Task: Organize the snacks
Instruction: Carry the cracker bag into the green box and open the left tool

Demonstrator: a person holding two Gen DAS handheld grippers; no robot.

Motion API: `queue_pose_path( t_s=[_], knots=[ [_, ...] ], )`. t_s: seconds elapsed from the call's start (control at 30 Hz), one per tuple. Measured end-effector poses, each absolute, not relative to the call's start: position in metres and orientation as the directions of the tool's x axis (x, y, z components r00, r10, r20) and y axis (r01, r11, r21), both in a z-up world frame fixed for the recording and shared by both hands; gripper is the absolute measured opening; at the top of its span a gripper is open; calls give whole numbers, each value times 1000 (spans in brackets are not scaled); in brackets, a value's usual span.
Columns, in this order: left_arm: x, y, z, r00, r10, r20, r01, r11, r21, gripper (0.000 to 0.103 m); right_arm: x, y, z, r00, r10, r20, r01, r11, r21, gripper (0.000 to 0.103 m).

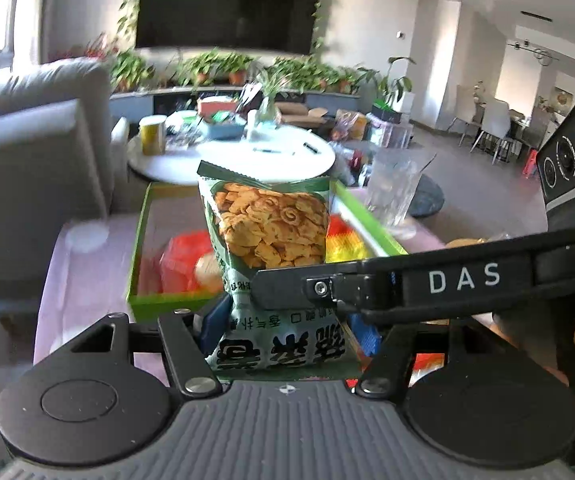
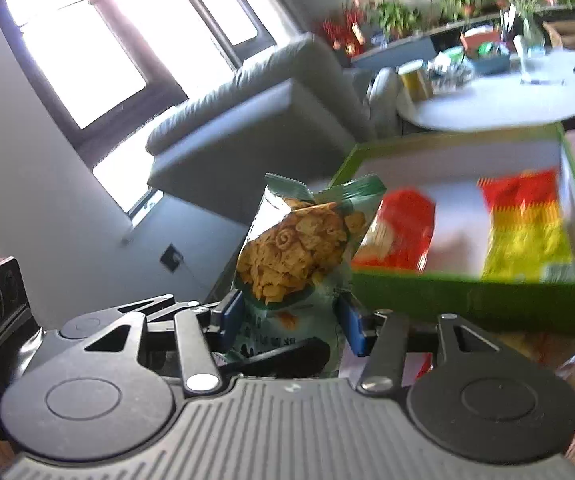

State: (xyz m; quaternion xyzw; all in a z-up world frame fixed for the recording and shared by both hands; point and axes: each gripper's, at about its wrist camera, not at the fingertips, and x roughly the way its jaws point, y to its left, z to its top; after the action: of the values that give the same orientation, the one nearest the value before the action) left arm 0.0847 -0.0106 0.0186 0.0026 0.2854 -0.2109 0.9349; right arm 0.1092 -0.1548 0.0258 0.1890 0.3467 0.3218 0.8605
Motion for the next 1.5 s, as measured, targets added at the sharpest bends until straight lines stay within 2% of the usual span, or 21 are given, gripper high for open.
queue_pose_path(
  t_s=[0.3,0.6,1.13,1.3,1.5],
  knots=[
    [132,-37,39,743,-427,-515,439,892,-107,61,146,-181,38,625,664,-410,-404,725,557,56],
    [166,-50,29,726,-435,-533,446,887,-117,62,182,-197,31,637,667,-387,-373,706,602,56],
    [215,-59,-19,639,-414,-648,417,895,-160,62,214,-198,-15,592,652,-475,-290,721,629,56],
    [214,-59,-27,613,-419,-670,423,890,-169,70,212,-203,-25,594,625,-507,-261,745,614,56],
    [206,-53,-25,623,-405,-669,404,899,-168,73,203,-215,-22,617,600,-509,-221,753,619,57]
  ],
)
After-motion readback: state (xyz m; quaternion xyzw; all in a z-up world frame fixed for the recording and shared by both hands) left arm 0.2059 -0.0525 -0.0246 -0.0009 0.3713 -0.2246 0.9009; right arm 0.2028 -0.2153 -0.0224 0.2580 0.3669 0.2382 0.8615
